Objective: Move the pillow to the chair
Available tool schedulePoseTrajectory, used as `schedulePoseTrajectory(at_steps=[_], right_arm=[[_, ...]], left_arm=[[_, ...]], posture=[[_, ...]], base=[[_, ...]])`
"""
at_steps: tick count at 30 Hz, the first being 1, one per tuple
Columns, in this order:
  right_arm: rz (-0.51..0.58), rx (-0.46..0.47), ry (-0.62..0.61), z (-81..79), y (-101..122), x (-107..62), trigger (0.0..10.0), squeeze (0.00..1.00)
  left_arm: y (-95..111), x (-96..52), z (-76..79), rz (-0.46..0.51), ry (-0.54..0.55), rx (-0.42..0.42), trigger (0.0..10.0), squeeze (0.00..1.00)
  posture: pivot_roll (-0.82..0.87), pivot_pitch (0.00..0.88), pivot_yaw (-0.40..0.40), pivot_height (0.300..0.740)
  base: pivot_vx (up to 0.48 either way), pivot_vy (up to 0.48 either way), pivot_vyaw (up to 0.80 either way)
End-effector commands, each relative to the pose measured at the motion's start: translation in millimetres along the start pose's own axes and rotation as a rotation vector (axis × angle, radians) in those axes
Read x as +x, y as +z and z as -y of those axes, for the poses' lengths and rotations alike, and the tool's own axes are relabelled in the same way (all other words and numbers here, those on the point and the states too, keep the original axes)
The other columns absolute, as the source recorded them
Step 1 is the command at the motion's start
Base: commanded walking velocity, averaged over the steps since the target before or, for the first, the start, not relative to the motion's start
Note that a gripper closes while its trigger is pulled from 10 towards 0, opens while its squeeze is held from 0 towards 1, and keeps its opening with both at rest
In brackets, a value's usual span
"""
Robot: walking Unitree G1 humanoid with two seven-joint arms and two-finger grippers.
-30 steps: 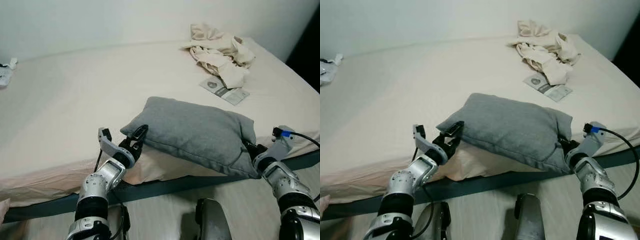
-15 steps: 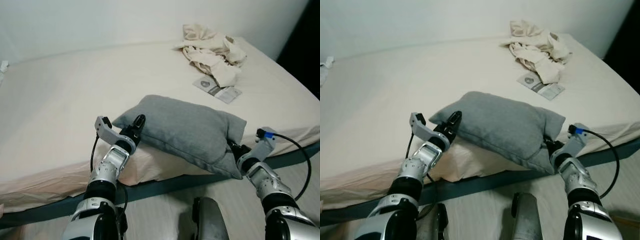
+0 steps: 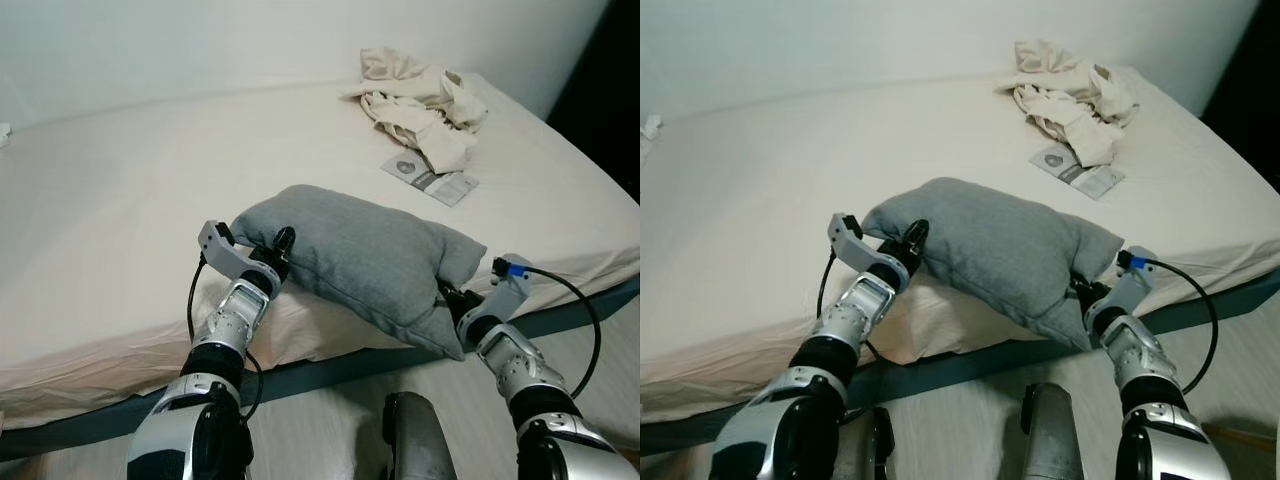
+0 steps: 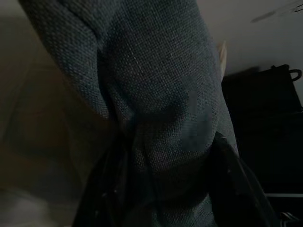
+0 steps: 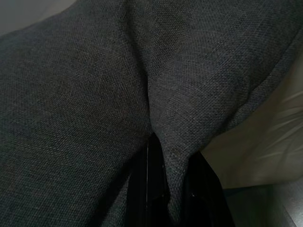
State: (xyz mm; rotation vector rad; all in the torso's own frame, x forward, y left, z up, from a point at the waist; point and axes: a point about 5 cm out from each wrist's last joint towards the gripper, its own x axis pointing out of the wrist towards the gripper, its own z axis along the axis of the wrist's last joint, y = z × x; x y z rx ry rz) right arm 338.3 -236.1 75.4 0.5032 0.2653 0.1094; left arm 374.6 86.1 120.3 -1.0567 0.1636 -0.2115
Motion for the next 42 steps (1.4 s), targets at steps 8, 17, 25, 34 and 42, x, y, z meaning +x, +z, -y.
schedulePoseTrajectory(at_steps=[8,17,25,34,42], right_arm=[[-0.006,-0.173,0.093,-29.3,-7.3,10.7,0.0,0.0],[0.17,-0.459,0.315,-109.6,12.1,23.1,0.0,0.0],[0.248,-0.606,0.453,-159.0,8.5,28.0,0.0,0.0],[0.201,-0.586,0.393,-172.8,-12.7,34.3,10.0,0.0],[0.131,-0.605,0.405,-165.8,-38.2,28.5,10.0,0.0]], left_arm=[[-21.7,-3.6,7.7,-0.109,-0.101,0.285,0.0,0.0],[30.3,-34.3,-13.7,0.084,-0.089,0.507,0.0,0.0],[39.1,-48.0,1.6,0.189,-0.139,0.61,0.0,0.0],[28.1,-51.8,-6.4,0.17,0.057,0.886,10.0,0.0],[31.5,-65.3,-22.5,0.179,0.188,0.855,10.0,0.0]], posture=[[-0.01,0.112,0.06,0.582],[-0.04,0.057,0.048,0.582],[-0.03,0.036,-0.011,0.582],[-0.01,0.027,-0.038,0.582],[0.0,0.035,-0.048,0.582]], base=[[0.0,0.0,0.0],[0.0,0.0,0.0],[0.0,0.0,0.0],[0.0,0.0,0.0],[0.0,0.0,0.0]])
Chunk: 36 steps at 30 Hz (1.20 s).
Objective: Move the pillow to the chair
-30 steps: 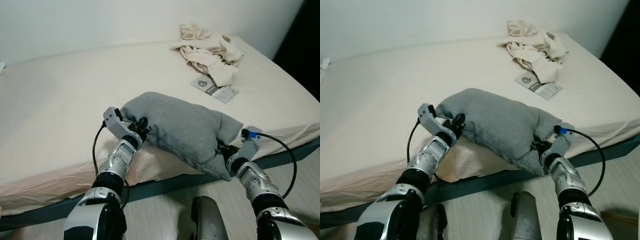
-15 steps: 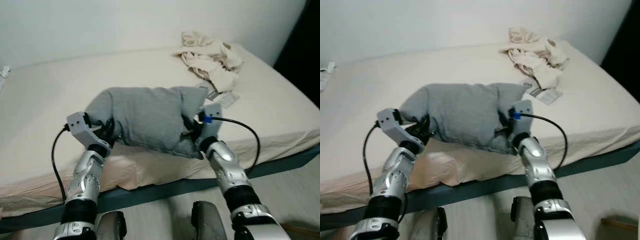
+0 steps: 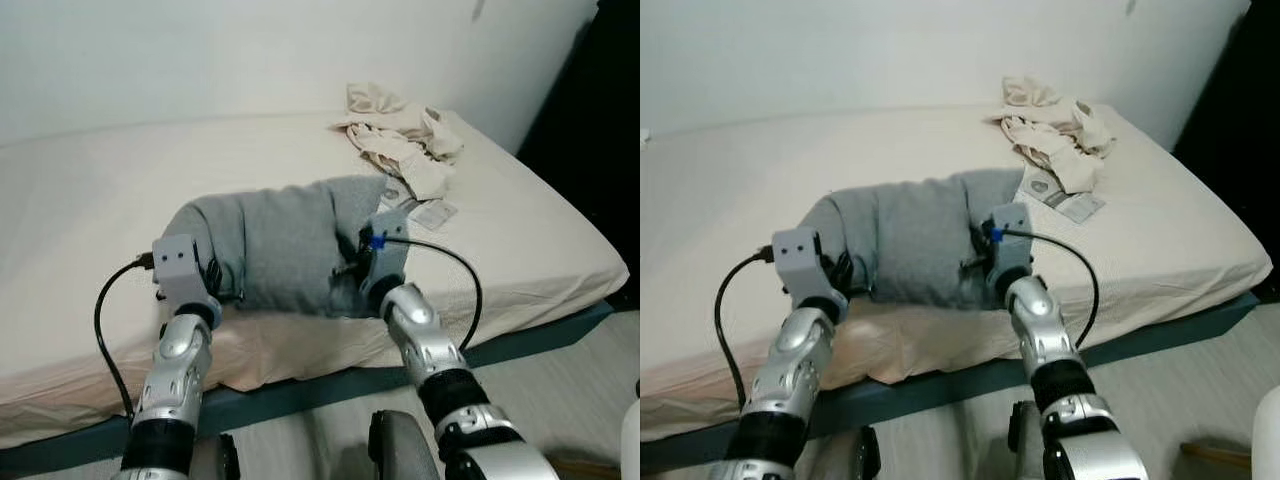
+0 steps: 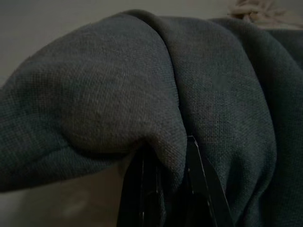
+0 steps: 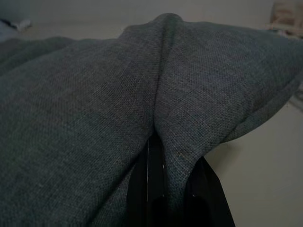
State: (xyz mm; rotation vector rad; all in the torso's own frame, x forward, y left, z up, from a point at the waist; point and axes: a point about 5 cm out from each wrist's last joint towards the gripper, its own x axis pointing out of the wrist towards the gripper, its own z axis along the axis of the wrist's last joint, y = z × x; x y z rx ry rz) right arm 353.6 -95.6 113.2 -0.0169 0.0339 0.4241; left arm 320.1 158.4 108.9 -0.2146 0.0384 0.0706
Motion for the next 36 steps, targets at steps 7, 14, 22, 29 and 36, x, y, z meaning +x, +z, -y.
schedulePoseTrajectory(at_steps=[7,14,22,29,36], right_arm=[[0.013,-0.091,-0.038,2.5,-13.2,-12.7,10.0,0.0],[0.02,-0.096,-0.049,4.1,-17.2,-21.3,10.0,0.0],[0.057,-0.059,-0.054,-1.0,-17.9,-27.4,10.0,0.0],[0.047,-0.054,-0.047,-3.9,-17.5,-24.4,10.0,0.0],[0.029,-0.064,-0.04,-1.2,-18.6,-24.7,10.0,0.0]], left_arm=[[-8.1,-11.7,4.9,0.038,-0.054,0.227,10.0,0.0],[-6.0,-14.1,16.2,0.059,-0.121,0.283,10.0,0.0],[-5.3,-15.1,21.6,0.067,-0.14,0.295,10.0,0.0],[-2.3,-11.9,18.8,0.068,-0.134,0.299,10.0,0.0],[-3.8,-11.0,16.3,0.063,-0.129,0.31,10.0,0.0]], posture=[[-0.01,0.033,-0.041,0.582],[-0.01,0.039,-0.028,0.582],[-0.01,0.054,-0.026,0.607],[0.0,0.05,-0.027,0.642],[-0.01,0.043,-0.029,0.667]], base=[[0.0,0.0,0.0],[0.0,0.0,0.0],[0.0,0.0,0.0],[0.0,0.0,0.0],[0.0,0.0,0.0]])
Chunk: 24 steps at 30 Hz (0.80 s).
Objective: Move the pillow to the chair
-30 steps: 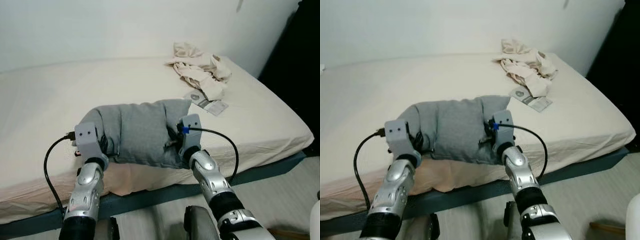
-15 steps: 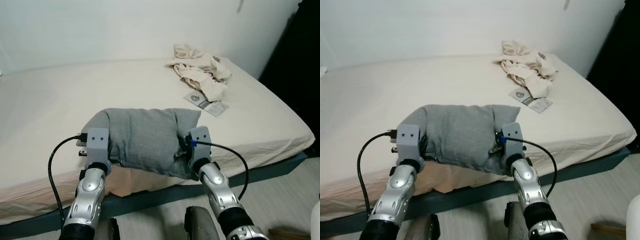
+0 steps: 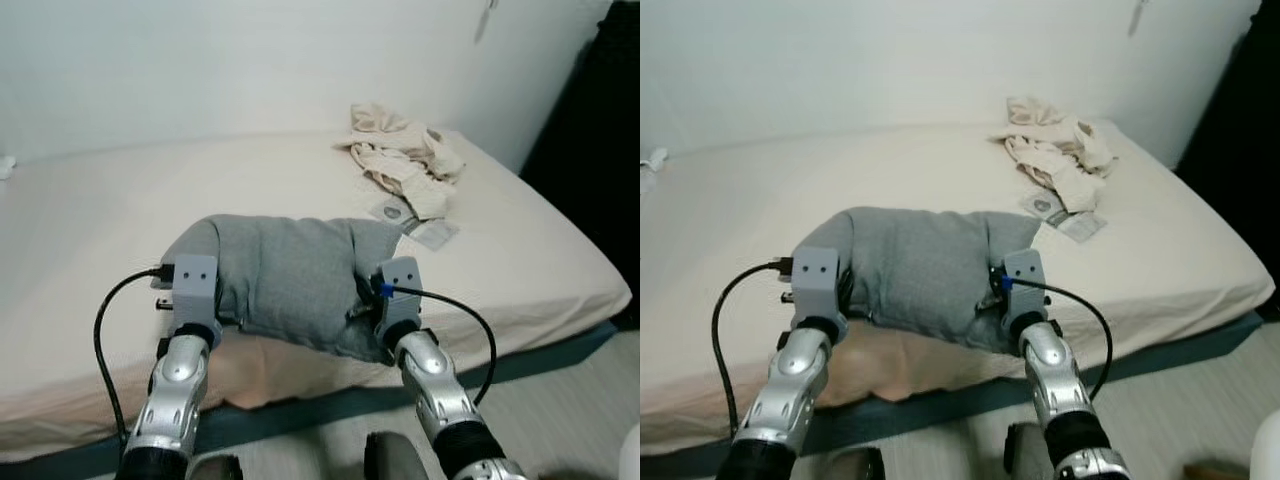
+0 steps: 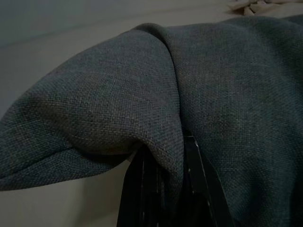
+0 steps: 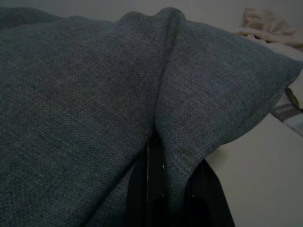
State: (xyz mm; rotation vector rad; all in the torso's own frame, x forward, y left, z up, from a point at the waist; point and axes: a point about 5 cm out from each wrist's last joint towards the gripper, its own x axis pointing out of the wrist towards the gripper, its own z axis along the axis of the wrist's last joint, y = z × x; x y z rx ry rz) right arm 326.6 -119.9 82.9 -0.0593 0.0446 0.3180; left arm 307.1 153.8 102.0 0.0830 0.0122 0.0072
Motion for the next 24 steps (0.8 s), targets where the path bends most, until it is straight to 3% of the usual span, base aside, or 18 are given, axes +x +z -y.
schedulePoseTrajectory(at_steps=[1,16,24], right_arm=[[0.044,-0.031,0.06,-9.5,13.3,7.0,10.0,0.0],[0.025,-0.029,0.063,-10.8,9.0,4.5,10.0,0.0],[0.03,-0.024,0.061,-11.3,10.0,4.6,10.0,0.0]], left_arm=[[7.3,2.4,12.2,0.039,-0.061,0.015,10.0,0.0],[6.0,-1.6,10.1,0.035,-0.043,0.006,10.0,0.0],[6.3,-2.4,6.8,0.038,-0.042,0.011,10.0,0.0]], posture=[[-0.01,0.042,-0.031,0.677],[-0.01,0.05,-0.035,0.74],[0.0,0.054,-0.031,0.74]], base=[[0.0,0.0,0.0],[0.0,0.0,0.0],[0.0,0.0,0.0]])
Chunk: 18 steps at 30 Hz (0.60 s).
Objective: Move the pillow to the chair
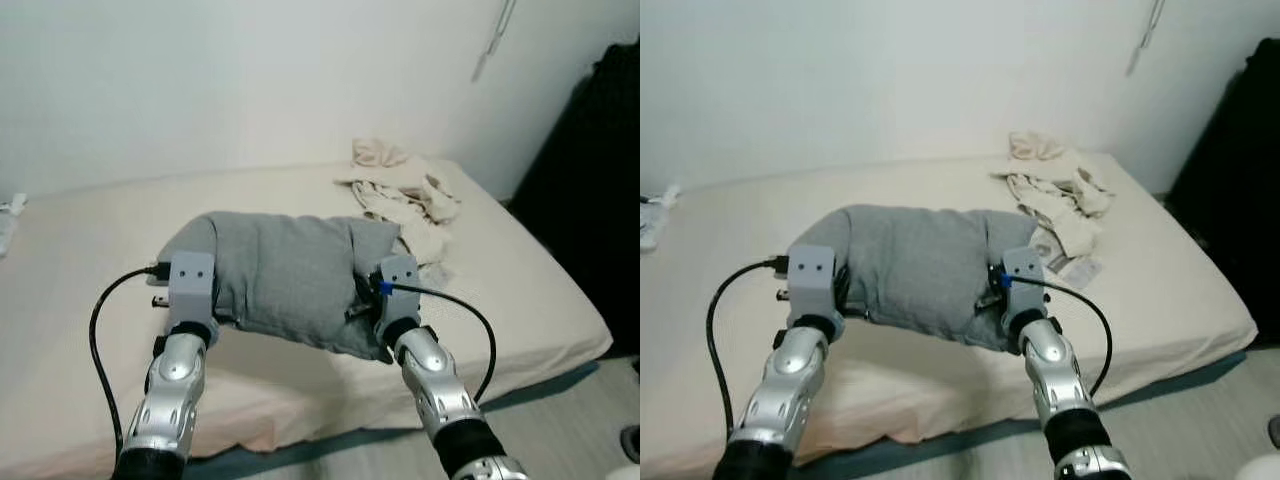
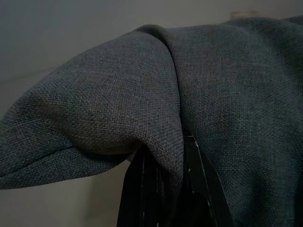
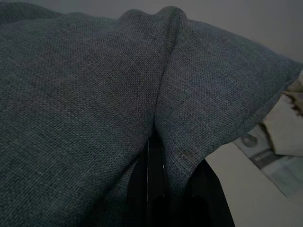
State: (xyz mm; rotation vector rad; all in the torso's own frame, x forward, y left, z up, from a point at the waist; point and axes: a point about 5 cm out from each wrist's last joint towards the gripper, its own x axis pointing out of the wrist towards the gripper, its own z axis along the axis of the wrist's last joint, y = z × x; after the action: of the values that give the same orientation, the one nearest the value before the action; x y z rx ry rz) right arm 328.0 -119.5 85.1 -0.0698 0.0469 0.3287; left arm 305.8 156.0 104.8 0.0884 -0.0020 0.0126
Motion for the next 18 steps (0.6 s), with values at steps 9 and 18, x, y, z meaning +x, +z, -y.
schedulePoseTrajectory(at_steps=[9,18], right_arm=[[-0.009,0.014,0.044,-14.1,-3.1,-0.1,10.0,0.0],[-0.021,0.185,0.086,-17.8,-8.6,-5.4,10.0,0.0]], left_arm=[[1.2,-3.6,8.3,0.014,-0.043,-0.002,10.0,0.0],[-2.0,-6.0,6.9,0.001,-0.036,0.0,10.0,0.0]], posture=[[-0.01,0.058,-0.032,0.74],[0.0,0.058,-0.034,0.74]], base=[[0.0,0.0,0.0],[0.0,0.0,0.0]])
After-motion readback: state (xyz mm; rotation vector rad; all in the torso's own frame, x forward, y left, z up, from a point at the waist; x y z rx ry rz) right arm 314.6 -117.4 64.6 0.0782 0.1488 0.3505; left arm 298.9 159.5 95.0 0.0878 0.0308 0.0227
